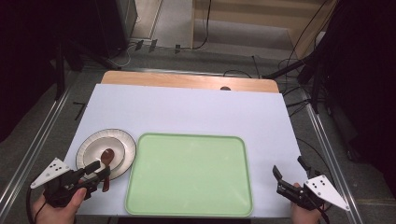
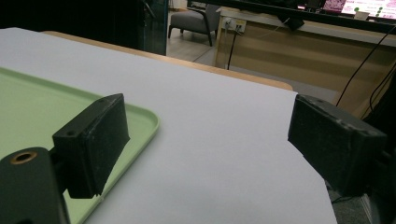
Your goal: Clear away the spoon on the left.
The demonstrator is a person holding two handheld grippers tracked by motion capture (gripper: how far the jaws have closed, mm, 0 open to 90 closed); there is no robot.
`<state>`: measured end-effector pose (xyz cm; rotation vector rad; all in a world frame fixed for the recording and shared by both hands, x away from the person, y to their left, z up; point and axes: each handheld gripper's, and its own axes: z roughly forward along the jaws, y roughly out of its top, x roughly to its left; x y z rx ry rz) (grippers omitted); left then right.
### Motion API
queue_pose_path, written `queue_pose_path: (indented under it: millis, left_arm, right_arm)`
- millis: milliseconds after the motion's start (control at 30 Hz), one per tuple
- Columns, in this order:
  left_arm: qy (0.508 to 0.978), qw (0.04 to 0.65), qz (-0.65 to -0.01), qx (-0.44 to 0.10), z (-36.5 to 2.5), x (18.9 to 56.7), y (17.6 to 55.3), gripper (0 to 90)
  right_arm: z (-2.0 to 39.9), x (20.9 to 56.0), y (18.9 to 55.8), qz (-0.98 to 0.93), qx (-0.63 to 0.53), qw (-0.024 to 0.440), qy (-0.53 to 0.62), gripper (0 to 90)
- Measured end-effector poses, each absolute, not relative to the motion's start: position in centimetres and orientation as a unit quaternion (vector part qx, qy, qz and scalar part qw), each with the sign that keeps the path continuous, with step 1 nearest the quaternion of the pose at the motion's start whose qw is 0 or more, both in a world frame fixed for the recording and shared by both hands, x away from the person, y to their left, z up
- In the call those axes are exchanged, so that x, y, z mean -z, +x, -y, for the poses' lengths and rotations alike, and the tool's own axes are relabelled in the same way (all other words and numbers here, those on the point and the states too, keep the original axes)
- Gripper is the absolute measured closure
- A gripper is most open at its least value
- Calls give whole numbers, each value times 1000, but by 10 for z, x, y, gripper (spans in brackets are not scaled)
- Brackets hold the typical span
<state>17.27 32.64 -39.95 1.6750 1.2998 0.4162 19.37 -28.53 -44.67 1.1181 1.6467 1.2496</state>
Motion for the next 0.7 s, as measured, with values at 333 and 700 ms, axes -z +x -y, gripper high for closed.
queue_pose_path:
  millis: [333,700]
  left_arm:
    - [692,439,-547,-169,-320,405,165,470]
    - [694,423,-556,-174,-322,408,158,412]
  right_arm:
    - [286,447,194,-647,-490,386,439,130]
    - [284,447,195,-647,-491,387,436,130]
